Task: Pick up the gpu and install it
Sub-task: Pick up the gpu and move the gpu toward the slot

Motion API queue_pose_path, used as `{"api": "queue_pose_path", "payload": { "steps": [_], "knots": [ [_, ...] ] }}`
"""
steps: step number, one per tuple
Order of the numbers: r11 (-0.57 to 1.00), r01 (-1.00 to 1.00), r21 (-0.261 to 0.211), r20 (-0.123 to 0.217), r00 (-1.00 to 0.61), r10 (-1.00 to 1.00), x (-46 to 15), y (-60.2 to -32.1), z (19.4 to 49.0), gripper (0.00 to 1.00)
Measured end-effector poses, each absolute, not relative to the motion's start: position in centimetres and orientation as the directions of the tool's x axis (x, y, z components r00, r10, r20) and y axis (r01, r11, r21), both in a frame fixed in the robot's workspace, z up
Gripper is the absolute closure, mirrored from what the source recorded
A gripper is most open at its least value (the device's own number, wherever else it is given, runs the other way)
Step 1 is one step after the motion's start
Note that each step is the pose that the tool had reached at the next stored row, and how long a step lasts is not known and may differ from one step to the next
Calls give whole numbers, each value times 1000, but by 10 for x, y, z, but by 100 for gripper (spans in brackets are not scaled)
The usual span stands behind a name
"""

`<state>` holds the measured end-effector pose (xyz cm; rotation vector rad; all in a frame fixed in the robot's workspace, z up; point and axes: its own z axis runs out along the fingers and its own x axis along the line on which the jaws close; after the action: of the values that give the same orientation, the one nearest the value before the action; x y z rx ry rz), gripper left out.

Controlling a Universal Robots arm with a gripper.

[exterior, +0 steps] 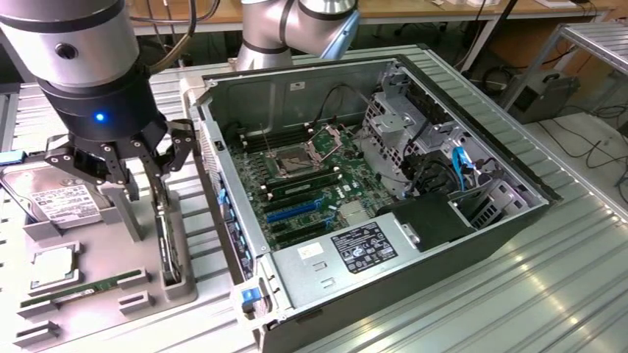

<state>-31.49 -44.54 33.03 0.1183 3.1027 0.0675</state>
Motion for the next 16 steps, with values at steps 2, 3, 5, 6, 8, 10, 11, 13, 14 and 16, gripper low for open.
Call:
{"api": "queue_pose_path", "payload": {
  "steps": [2, 3, 5, 6, 8, 10, 11, 13, 14, 16],
  "knots": [
    [996, 75, 45, -34, -996, 77, -315, -445, 326, 64],
    [996, 75, 45, -34, -996, 77, -315, -445, 325, 64],
    [996, 75, 45, -34, -996, 77, -315, -445, 320, 64],
    [996, 75, 45, -34, -996, 77, -315, -445, 317, 64],
    [996, 75, 45, -34, -996, 77, -315, -445, 312, 64],
    [996, 75, 45, -34, -996, 77, -315, -446, 308, 64],
    [996, 75, 45, -34, -996, 77, -315, -446, 306, 64],
    [996, 75, 45, -34, -996, 77, -315, -447, 302, 64],
    [996, 75, 45, -34, -996, 77, -315, -448, 300, 64],
    [996, 75, 45, -34, -996, 77, -315, -450, 294, 64]
  ]
}}
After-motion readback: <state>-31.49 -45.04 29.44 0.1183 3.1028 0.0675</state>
